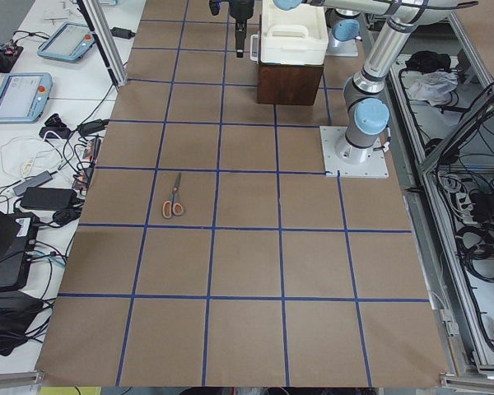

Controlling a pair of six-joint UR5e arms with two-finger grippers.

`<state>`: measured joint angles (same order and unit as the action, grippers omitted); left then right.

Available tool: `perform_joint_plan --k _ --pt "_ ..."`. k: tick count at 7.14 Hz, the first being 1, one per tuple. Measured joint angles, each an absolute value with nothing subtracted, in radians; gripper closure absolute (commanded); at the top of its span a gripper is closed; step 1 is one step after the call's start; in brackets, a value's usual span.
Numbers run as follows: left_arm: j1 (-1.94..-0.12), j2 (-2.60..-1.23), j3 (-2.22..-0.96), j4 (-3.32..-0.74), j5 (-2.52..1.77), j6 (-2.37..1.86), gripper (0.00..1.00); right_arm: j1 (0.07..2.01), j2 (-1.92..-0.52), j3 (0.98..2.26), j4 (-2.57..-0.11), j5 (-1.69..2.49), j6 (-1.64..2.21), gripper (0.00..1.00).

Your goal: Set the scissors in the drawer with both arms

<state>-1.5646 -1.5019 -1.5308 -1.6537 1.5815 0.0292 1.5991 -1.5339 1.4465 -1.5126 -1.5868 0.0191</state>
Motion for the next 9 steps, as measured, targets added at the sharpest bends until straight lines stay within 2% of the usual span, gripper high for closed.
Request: perform_joint_plan --k 5,7,9 --pt "-1.548 -1.508 -1.547 -1.649 1.58 0.058 0.0 1.599 -1.54 1.447 -1.532 -1.575 0.018 0.0" --pt "-1.5 -1.513 -1.63 -1.643 1.584 0.104 0.0 1.598 -1.541 1.447 -1.535 -1.583 0.068 0.0" --pt "-1.414 -1.567 -1.764 -1.548 1.591 0.144 0.0 1.606 -1.532 1.447 -1.534 -1.584 0.362 0.0"
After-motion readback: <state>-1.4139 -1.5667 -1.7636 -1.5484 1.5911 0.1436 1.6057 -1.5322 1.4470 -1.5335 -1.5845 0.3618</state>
